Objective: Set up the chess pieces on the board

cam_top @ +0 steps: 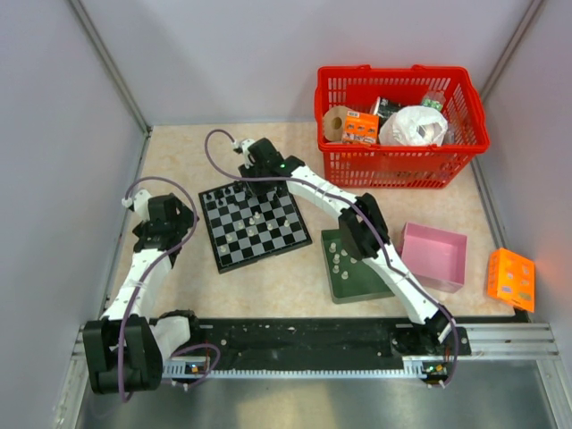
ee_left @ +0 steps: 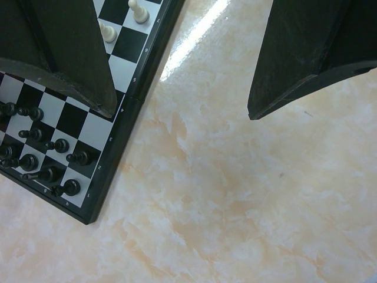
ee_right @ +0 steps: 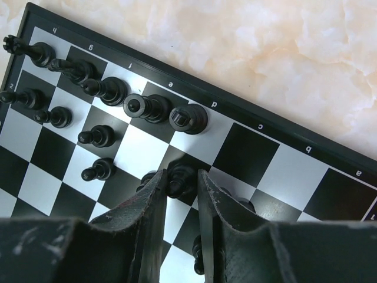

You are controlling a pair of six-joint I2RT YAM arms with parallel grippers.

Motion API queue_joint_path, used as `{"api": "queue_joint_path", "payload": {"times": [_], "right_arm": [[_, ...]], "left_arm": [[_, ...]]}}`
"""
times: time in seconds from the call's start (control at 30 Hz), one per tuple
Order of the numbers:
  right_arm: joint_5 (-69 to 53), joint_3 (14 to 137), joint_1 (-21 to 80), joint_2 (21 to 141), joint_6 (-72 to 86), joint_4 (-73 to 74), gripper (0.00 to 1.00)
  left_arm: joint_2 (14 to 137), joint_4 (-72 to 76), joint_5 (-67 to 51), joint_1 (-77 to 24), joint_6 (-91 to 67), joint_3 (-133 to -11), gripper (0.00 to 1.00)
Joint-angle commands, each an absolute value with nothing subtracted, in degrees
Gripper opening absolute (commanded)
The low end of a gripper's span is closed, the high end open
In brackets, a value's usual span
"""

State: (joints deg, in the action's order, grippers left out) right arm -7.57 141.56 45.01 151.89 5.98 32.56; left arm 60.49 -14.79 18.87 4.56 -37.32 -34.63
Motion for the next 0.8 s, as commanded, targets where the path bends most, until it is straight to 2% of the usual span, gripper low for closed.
{"api": "queue_joint_path", "payload": {"times": [0.0, 0.47, 0.57, 0.77], "right_arm": [[-6.68, 145.28, 45.62, 151.79, 5.1, 30.94, 0.27], [-6.15, 145.28, 45.62, 151.26, 5.62, 29.62, 0.27], [-5.89, 145.28, 45.53, 151.26, 5.54, 29.62, 0.21], [-4.92, 145.46, 45.61, 150.73, 5.54, 28.74, 0.15]], "left_arm": [[59.85, -13.97, 18.81, 4.83, -36.74, -36.83, 0.98], [60.38, -13.98, 18.46, 4.83, -36.91, -37.09, 0.98], [60.38, -13.97, 18.54, 4.75, -36.91, -36.91, 0.98], [60.73, -13.97, 18.28, 4.83, -37.0, -36.91, 0.98]]}}
